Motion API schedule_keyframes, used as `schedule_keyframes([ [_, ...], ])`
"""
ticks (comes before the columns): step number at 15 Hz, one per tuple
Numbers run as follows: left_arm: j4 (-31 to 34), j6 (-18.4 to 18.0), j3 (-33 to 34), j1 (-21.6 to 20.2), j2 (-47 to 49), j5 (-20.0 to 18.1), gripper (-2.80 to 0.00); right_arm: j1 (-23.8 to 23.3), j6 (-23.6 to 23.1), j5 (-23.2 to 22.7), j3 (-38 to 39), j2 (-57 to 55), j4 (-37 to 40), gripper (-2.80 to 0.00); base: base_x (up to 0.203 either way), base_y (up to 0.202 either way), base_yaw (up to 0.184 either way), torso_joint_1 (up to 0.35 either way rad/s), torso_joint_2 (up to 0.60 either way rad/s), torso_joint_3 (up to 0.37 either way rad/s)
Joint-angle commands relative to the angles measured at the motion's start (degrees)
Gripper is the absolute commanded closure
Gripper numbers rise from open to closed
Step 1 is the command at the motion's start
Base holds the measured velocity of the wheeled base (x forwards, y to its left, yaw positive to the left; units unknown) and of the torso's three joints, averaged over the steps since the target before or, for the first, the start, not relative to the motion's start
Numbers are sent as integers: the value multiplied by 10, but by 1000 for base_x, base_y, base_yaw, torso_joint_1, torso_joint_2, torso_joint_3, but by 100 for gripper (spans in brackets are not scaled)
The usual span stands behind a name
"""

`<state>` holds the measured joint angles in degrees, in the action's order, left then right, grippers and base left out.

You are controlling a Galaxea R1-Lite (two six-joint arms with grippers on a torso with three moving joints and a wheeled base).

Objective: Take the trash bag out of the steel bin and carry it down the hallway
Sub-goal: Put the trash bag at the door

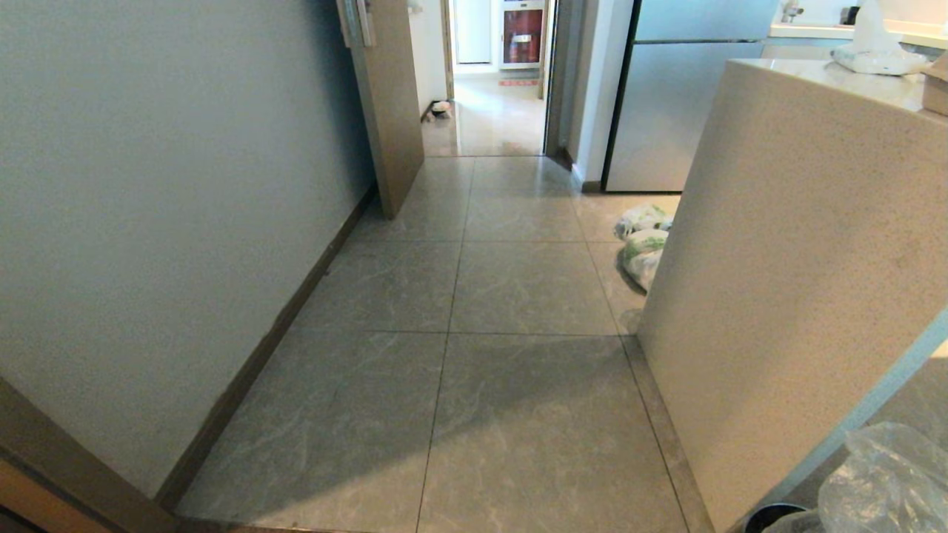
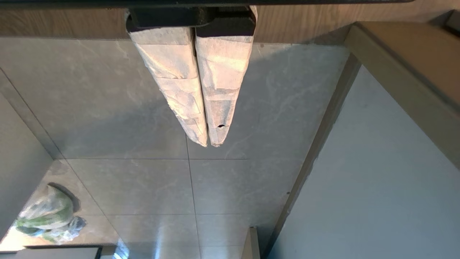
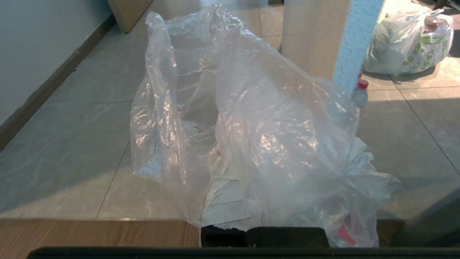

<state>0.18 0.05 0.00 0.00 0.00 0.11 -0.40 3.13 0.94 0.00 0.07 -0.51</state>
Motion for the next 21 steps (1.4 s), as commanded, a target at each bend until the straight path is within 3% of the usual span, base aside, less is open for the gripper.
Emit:
schedule_keyframes([
  [1, 0, 0, 0, 0, 0, 1, 0, 0, 0, 0, 1, 0, 0, 0, 85, 0, 2, 2, 2, 2],
  [11, 0, 1, 0, 0, 0, 1, 0, 1, 0, 0, 1, 0, 0, 0, 0, 0, 0, 0, 0, 0],
  [16, 0, 0, 0, 0, 0, 0, 0, 0, 0, 0, 1, 0, 0, 0, 0, 153, 0, 4, 4, 0],
  [21, 0, 0, 0, 0, -1, 0, 0, 0, 0, 0, 1, 0, 0, 0, 0, 12, 0, 0, 1, 0],
])
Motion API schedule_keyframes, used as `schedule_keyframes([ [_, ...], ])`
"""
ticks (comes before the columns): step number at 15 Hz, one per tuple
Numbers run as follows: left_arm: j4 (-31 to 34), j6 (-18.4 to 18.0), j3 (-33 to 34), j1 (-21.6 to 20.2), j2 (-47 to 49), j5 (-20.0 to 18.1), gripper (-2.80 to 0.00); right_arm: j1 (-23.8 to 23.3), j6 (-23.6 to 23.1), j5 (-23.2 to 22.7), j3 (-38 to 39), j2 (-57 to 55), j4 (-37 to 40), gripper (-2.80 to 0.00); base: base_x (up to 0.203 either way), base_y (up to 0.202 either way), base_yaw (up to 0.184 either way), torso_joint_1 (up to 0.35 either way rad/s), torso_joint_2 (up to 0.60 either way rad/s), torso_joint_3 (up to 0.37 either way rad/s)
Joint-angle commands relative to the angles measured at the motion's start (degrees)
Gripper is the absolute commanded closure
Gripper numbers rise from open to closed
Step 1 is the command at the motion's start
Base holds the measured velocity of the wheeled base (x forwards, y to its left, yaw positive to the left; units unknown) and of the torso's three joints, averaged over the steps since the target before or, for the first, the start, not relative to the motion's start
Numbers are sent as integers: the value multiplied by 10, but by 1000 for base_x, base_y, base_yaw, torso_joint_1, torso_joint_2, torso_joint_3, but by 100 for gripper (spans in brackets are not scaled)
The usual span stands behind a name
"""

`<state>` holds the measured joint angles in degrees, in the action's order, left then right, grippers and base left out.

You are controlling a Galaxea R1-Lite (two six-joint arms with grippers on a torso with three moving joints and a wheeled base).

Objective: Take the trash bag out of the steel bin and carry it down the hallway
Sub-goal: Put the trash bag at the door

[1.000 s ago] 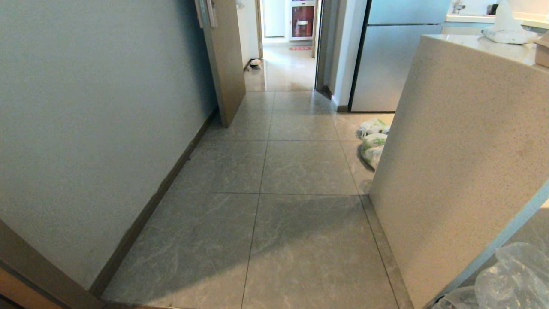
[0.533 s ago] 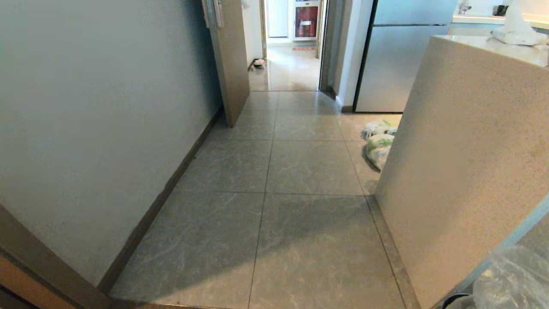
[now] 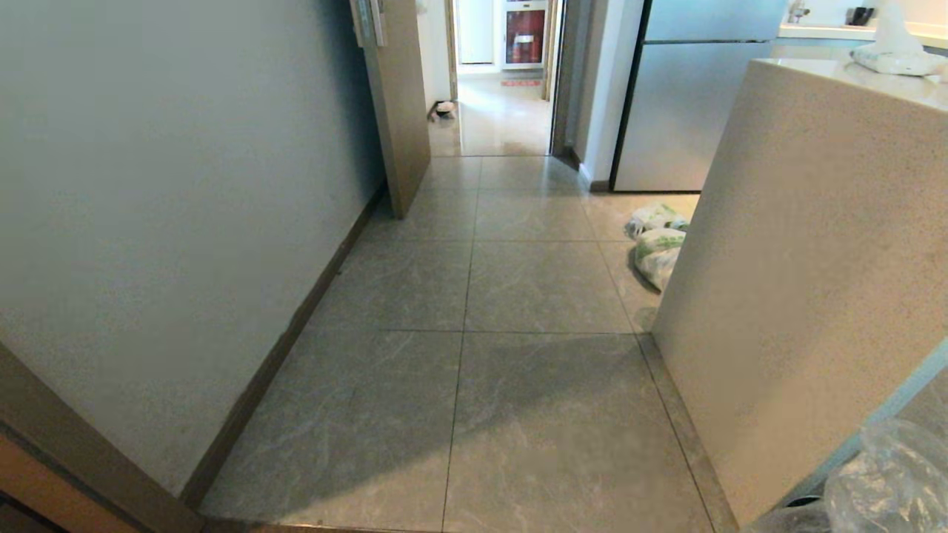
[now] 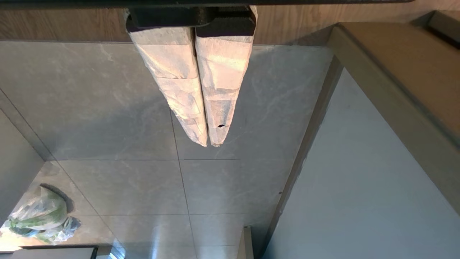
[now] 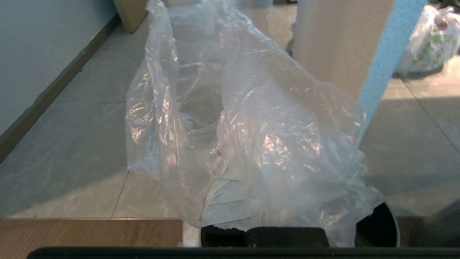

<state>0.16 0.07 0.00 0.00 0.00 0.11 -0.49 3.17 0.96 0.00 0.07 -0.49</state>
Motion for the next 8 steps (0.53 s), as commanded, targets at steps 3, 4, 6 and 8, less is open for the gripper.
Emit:
schedule_keyframes([
  [3, 0, -1, 0, 0, -1, 0, 0, 0, 0, 0, 1, 0, 0, 0, 0, 0, 0, 0, 0, 0],
  [4, 0, -1, 0, 0, 0, 0, 0, 1, 0, 0, 1, 0, 0, 0, 126, 0, -1, -2, 6, 2],
  [6, 0, 0, 0, 0, 0, 1, 0, 1, 0, 0, 1, 0, 0, 0, 182, 0, -1, 2, 5, 0],
  [8, 0, 0, 0, 0, 0, 0, 0, 1, 0, 0, 1, 0, 0, 0, 193, 0, 0, 2, 5, 2],
])
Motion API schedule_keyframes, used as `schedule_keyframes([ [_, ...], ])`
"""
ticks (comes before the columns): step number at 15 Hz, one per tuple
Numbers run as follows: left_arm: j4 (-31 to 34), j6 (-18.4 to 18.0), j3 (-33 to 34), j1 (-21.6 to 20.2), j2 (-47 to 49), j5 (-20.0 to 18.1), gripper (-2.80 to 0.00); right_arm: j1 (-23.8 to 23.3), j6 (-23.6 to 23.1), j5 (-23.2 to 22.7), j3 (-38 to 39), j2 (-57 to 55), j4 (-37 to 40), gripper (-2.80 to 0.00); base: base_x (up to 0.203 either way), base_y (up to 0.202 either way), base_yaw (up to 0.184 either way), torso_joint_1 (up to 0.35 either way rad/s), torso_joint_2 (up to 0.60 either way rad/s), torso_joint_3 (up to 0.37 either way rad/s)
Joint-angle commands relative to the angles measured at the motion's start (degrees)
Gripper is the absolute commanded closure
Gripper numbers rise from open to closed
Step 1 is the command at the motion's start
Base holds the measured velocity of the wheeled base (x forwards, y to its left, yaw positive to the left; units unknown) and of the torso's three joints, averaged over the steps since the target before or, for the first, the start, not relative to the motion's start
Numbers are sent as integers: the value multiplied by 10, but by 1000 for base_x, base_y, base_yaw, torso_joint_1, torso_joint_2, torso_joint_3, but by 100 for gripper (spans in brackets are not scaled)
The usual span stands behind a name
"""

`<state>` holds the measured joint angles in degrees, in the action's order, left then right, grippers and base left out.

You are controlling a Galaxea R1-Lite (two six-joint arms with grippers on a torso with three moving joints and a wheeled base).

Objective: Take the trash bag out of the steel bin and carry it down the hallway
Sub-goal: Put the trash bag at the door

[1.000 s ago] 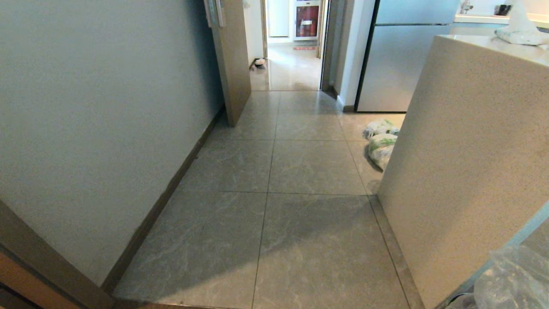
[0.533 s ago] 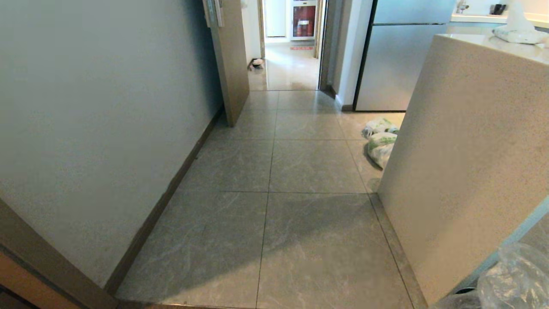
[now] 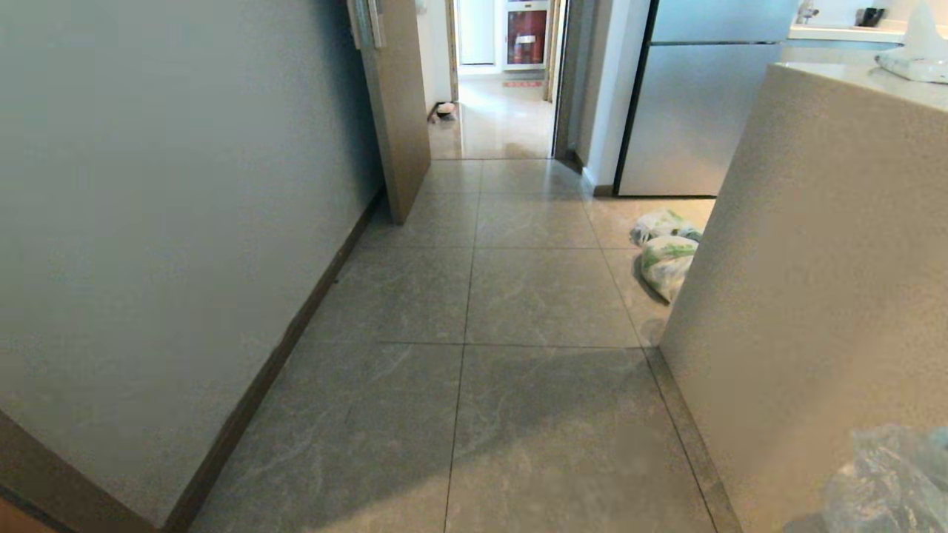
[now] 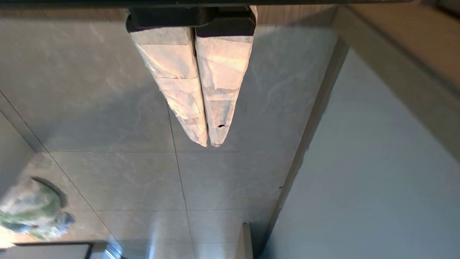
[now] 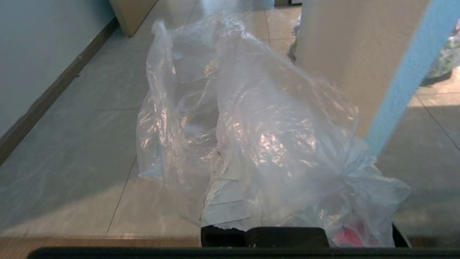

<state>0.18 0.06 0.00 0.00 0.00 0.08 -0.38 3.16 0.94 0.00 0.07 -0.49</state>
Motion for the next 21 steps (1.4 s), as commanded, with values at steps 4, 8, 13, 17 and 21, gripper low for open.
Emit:
schedule_keyframes([
  [4, 0, 0, 0, 0, 0, 0, 0, 0, 0, 0, 1, 0, 0, 0, 190, 0, 0, 2, 3, 3],
  [8, 0, 0, 0, 0, 0, 0, 0, -1, 0, 0, 1, 0, 0, 0, 189, 0, 2, 0, 1, 2],
  [13, 0, 0, 0, 0, 0, 0, 0, 0, 0, 0, 1, -1, 0, 0, 189, 0, -1, 1, 2, 2],
  [17, 0, 0, 0, 0, 0, 1, 0, 0, 0, 0, 1, 0, 0, 0, 185, 0, 3, 2, 2, 6],
  [21, 0, 0, 0, 0, 0, 0, 0, -1, 0, 0, 1, 0, 0, 0, 192, 0, 1, 2, 4, 3],
])
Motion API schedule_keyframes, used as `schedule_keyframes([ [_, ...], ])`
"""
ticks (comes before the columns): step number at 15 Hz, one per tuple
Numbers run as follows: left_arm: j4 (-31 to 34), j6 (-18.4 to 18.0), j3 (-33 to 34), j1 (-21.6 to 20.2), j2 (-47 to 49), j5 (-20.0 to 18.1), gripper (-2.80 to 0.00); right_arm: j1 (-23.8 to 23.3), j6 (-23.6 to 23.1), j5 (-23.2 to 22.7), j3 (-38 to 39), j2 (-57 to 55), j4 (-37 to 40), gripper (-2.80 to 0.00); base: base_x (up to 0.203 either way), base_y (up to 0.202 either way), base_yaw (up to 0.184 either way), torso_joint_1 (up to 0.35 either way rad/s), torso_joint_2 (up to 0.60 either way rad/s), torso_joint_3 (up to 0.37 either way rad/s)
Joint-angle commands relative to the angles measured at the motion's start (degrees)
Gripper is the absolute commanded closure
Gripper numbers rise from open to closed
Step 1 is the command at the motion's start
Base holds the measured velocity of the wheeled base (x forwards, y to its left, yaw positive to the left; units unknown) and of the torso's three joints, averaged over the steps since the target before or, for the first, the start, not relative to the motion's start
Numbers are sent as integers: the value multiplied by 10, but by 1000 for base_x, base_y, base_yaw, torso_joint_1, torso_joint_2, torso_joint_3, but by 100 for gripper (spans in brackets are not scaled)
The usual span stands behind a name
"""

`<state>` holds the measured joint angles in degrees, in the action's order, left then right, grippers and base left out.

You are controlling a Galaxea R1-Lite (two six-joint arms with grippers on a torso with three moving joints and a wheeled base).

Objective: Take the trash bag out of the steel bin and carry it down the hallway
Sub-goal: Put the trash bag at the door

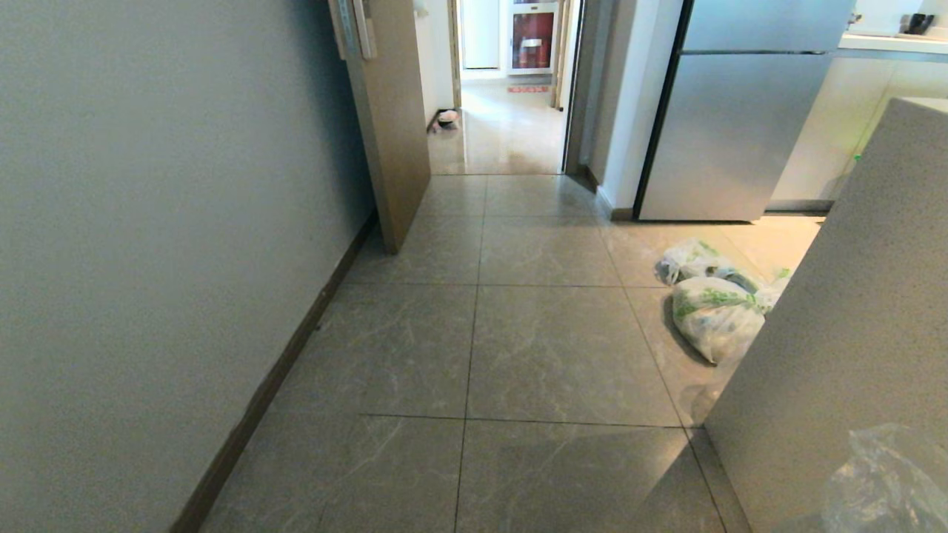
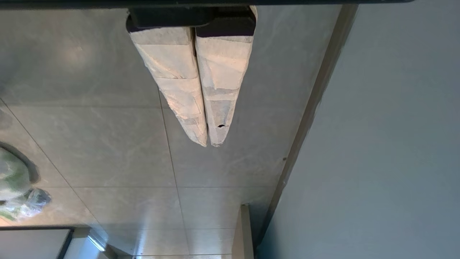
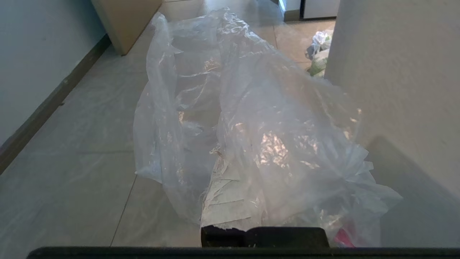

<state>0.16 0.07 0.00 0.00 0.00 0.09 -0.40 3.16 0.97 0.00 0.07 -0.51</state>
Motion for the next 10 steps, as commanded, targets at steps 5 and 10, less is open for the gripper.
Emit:
schedule_keyframes([
  [5, 0, 0, 0, 0, 0, 0, 0, 0, 0, 0, 1, 0, 0, 0, 192, 0, 1, 2, 1, 1],
  [10, 0, 0, 0, 0, 0, 0, 0, 0, 0, 0, 1, 0, 0, 0, 192, 0, 0, 3, 5, 2],
])
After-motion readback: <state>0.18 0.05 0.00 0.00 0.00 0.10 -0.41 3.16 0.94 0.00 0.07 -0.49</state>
